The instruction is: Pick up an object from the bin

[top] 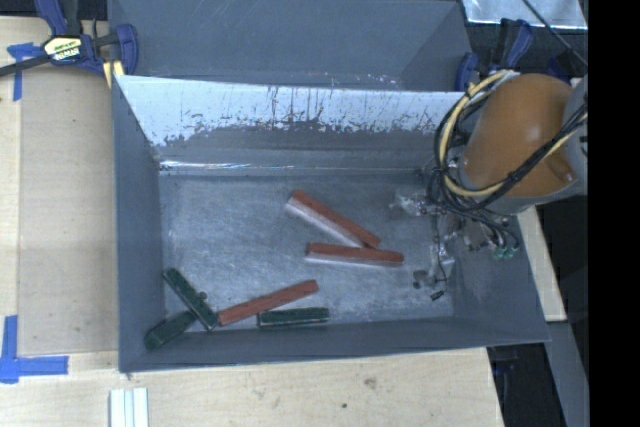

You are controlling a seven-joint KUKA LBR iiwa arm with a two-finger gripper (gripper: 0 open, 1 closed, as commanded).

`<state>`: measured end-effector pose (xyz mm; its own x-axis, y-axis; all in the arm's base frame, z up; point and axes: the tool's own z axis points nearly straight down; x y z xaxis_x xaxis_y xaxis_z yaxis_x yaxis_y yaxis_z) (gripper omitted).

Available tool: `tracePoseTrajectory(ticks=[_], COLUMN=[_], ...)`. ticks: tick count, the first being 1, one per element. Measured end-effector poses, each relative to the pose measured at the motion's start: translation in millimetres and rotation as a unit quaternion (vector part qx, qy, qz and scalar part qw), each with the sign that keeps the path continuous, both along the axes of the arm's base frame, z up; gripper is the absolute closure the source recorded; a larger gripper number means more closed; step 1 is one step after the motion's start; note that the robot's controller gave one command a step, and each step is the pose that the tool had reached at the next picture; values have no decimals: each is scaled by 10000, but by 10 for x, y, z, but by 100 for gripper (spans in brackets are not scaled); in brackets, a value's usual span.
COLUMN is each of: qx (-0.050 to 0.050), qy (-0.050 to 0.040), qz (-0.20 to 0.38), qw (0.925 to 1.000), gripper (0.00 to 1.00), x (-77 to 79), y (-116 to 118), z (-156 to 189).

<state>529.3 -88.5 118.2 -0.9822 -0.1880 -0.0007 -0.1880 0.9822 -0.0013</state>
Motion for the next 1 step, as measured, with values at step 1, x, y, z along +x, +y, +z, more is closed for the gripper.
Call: tracePoseTrajectory(ticks=[1], qx=[6], qy=[-14], qz=[-33], qw=[10000], gripper=[0], x=[155], y=[518], z=[-396])
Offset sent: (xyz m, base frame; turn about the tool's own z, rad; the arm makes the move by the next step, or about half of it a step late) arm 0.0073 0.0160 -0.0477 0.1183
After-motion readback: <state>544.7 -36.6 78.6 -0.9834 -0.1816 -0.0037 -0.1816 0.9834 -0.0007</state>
